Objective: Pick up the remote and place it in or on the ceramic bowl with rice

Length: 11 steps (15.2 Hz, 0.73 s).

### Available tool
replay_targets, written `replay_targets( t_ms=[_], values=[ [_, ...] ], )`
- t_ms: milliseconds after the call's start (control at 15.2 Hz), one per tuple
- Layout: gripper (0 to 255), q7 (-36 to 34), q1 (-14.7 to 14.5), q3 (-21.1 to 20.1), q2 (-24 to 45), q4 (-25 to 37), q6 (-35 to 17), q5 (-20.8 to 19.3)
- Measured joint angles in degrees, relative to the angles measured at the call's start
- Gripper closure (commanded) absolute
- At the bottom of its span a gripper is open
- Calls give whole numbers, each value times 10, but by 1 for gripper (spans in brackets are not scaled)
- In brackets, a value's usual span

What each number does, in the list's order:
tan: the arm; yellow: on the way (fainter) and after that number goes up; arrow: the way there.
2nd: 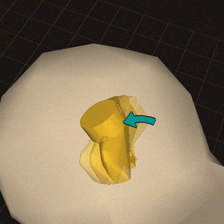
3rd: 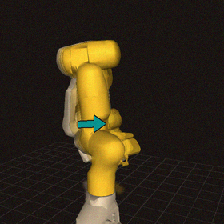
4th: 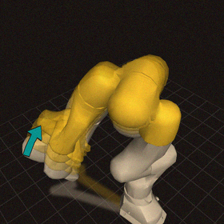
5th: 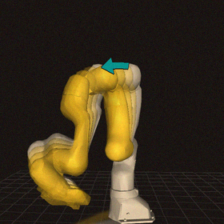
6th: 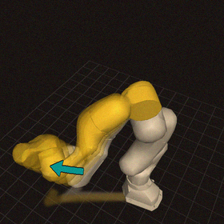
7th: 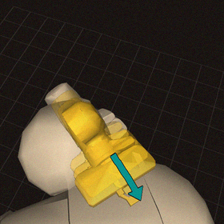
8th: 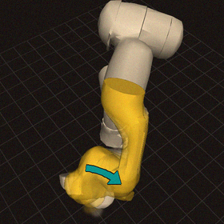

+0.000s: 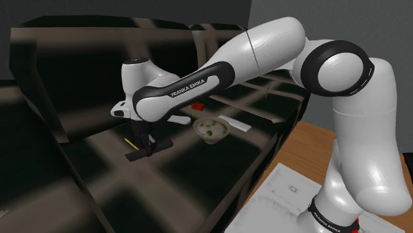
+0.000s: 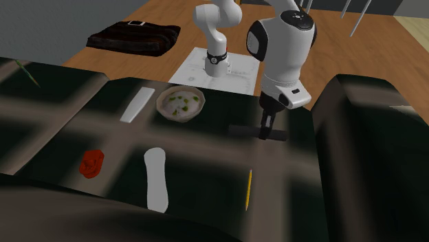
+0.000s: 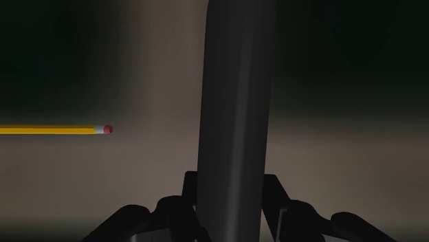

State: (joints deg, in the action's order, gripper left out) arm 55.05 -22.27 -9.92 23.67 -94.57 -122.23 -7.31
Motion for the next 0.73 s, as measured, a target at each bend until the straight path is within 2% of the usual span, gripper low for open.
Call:
replay_targets(
  t_ms=[726],
  values=[
    [255,7,1,-3,-26,48,73,8]
  ],
)
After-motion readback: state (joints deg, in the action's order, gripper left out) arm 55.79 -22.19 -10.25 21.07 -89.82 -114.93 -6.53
